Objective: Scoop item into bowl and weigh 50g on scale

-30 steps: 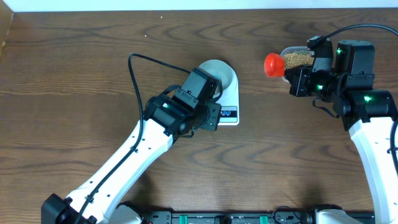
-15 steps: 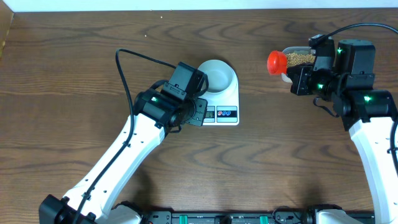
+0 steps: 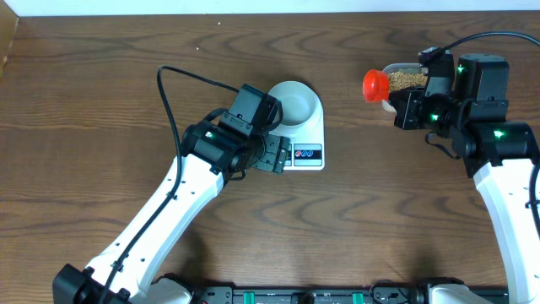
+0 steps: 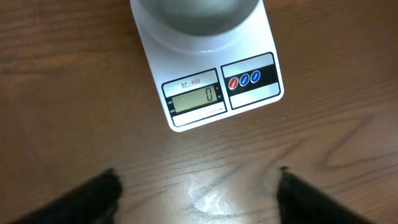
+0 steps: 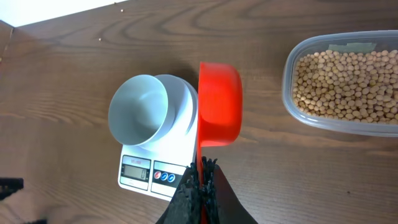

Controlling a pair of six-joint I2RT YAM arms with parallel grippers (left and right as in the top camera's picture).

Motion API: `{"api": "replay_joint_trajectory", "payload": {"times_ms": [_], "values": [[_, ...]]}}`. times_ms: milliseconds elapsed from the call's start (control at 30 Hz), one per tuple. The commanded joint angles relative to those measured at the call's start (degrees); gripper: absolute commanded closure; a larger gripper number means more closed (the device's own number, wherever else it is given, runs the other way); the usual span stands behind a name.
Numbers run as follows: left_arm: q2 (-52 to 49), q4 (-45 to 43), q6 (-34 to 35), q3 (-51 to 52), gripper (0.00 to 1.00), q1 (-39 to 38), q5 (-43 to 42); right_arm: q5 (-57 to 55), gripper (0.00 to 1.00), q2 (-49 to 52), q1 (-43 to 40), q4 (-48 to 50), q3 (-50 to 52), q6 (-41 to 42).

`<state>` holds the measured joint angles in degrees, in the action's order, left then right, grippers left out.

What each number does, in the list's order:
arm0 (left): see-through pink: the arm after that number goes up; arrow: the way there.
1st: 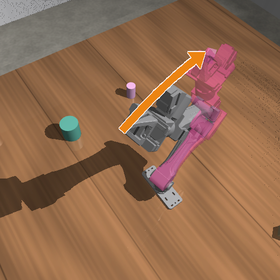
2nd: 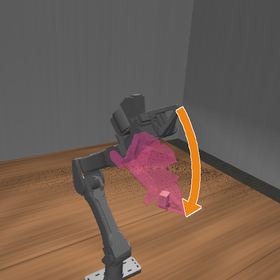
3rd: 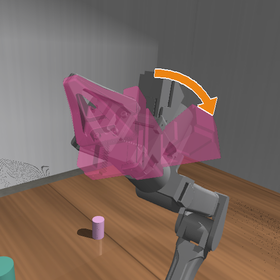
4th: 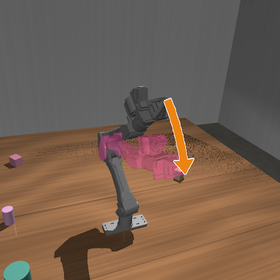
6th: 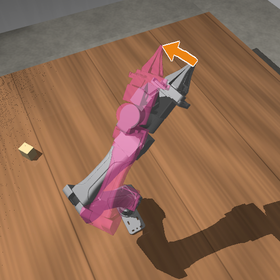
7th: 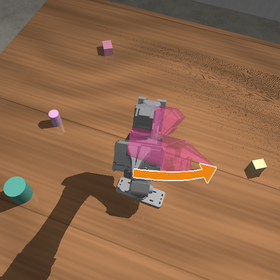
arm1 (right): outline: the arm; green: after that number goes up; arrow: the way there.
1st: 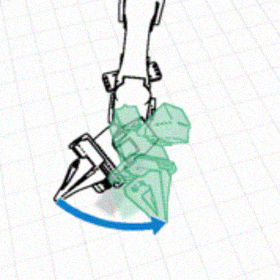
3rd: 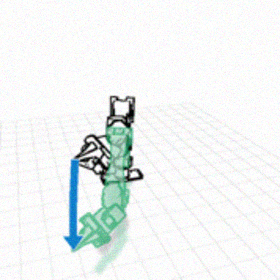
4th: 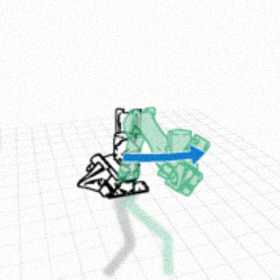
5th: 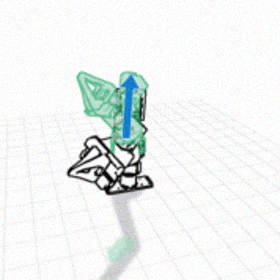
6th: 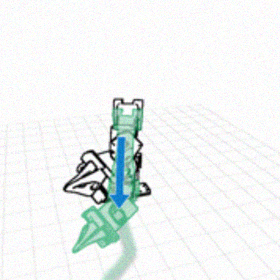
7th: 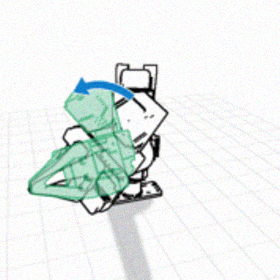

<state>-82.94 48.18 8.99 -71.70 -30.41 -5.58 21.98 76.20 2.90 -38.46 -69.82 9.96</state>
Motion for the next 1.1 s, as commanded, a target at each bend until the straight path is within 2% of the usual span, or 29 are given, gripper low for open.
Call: {"api": "replay_joint_trajectory", "payload": {"times_ms": [0,200,300,467,900,1067], "values": [[-0.17,0.22,-0.42,0.33,0.00,0.24,0.92,-0.50,0.99,-0.76,-0.24,-0.31,-0.98,-0.83],[-0.17,0.20,-1.49,0.33,0.00,0.24,0.87,-0.50,0.99,-0.76,-0.24,-0.31,-0.98,-0.83],[-0.15,0.44,-7.30,0.33,0.00,0.24,-1.07,-0.50,0.99,-0.76,-0.24,-0.55,-0.98,-0.83],[-0.15,0.37,-13.11,0.33,0.00,0.24,-5.97,-0.57,0.99,-0.76,-0.24,-1.25,-0.98,-0.85],[-0.17,-1.05,-12.74,0.33,0.00,0.24,-5.73,-0.63,0.99,-0.76,-0.24,-1.20,-0.98,-0.83],[-0.17,-1.16,-10.23,0.33,0.00,0.24,-2.95,-0.66,0.99,-0.76,-0.24,-1.20,-0.98,-0.83]]}}
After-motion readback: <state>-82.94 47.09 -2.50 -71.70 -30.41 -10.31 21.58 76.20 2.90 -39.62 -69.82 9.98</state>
